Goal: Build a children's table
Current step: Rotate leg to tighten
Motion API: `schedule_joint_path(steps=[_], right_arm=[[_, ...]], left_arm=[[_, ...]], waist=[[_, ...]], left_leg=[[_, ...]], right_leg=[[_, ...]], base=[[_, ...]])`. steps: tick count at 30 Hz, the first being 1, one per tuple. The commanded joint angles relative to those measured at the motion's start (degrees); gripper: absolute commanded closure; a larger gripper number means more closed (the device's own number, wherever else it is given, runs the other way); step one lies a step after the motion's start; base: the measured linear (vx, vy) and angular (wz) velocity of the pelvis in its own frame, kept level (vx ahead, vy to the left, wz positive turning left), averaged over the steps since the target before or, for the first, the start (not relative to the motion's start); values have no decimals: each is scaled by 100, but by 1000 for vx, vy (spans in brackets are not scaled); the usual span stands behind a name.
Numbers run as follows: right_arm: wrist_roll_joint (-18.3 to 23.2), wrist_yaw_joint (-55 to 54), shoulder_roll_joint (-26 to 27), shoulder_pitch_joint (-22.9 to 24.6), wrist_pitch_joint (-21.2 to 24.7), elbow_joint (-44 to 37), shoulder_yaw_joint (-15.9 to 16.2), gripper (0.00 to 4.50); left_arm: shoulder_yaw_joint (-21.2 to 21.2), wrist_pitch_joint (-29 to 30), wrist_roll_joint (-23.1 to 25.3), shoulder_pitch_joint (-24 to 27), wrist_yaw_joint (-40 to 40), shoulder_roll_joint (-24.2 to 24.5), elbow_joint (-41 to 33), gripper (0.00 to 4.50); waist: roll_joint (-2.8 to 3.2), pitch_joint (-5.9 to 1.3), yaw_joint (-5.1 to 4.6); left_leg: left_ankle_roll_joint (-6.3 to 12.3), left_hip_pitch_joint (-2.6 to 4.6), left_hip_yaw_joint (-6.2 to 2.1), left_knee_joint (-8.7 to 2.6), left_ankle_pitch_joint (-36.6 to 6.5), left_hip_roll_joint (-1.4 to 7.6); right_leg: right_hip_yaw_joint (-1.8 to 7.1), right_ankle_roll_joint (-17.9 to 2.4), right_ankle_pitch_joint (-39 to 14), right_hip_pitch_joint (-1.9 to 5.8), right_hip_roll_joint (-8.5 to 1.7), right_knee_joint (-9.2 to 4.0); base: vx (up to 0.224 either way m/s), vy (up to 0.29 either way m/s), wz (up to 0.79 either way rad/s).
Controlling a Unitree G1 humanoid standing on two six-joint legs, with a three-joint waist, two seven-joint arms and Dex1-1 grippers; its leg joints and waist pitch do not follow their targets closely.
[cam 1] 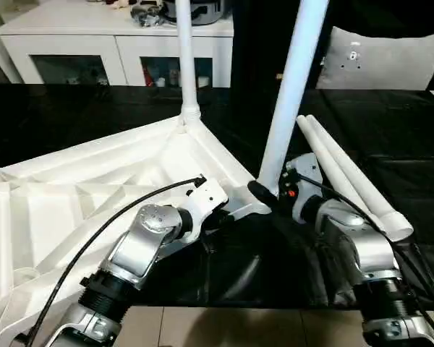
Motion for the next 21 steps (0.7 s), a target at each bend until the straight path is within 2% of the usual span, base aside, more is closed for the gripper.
schedule_joint_path(steps=[1,2,5,6,7,9,11,13,18,21], right_arm=[[88,460,-141,131,3,75,207,57],[140,719,-297,137,-74,43,191,27],[170,884,-388,142,-116,17,175,9],[244,1521,-784,143,-195,-54,246,4],[244,1521,-784,143,-195,-54,246,4],[281,2237,-1246,123,-348,-70,419,4],[261,2358,-1332,110,-406,-60,466,4],[233,2542,-1444,82,-497,-33,546,4],[299,3005,-1592,94,-603,-77,688,4],[427,3410,-1673,143,-571,-174,788,33]], left_arm=[[-19,-485,-87,16,-324,145,-53,450],[-45,-579,-124,39,-515,263,-55,450],[-66,-627,-154,49,-621,339,-58,450],[-166,-896,-224,48,-1059,614,-34,450],[-166,-896,-224,48,-1059,614,-34,450],[-334,-1171,-248,29,-1654,981,24,450],[-383,-1230,-248,32,-1815,1076,30,450],[-439,-1292,-269,38,-2072,1212,35,450],[-490,-1258,-349,45,-2458,1362,-12,450],[-549,-1258,-413,37,-2658,1434,-46,450]], waist=[[-99,-288,34],[-79,-285,31],[-74,-299,43],[-85,-314,55],[-83,-331,64],[-76,-319,86],[-83,-315,94],[-80,-303,129],[-93,-300,161],[-93,-296,159]], left_leg=[[313,-46,-47,-359,-900,240],[310,-39,-54,-369,-909,254],[338,-33,-45,-349,-860,260],[385,-37,-52,-338,-759,258],[403,-36,-51,-324,-726,260],[513,-36,-43,-310,-659,268],[543,-42,-32,-306,-676,269],[497,-24,-29,-314,-707,286],[411,-9,-31,-321,-832,292],[429,-20,-30,-320,-835,296]], right_leg=[[279,-744,-1821,308,-488,-483],[285,-737,-1843,301,-486,-478],[290,-823,-1604,293,-480,-455],[279,-920,-1317,305,-476,-422],[282,-940,-1210,325,-477,-392],[277,-1052,-1004,304,-474,-382],[280,-1069,-1021,309,-480,-376],[275,-1115,-1145,290,-485,-380],[276,-1109,-1333,298,-486,-378],[280,-1095,-1356,295,-488,-383]], base=[[0,0,0],[0,0,0],[0,0,0],[0,0,0],[0,0,0],[0,0,0],[0,0,0],[0,0,0],[0,0,0],[0,0,0]])
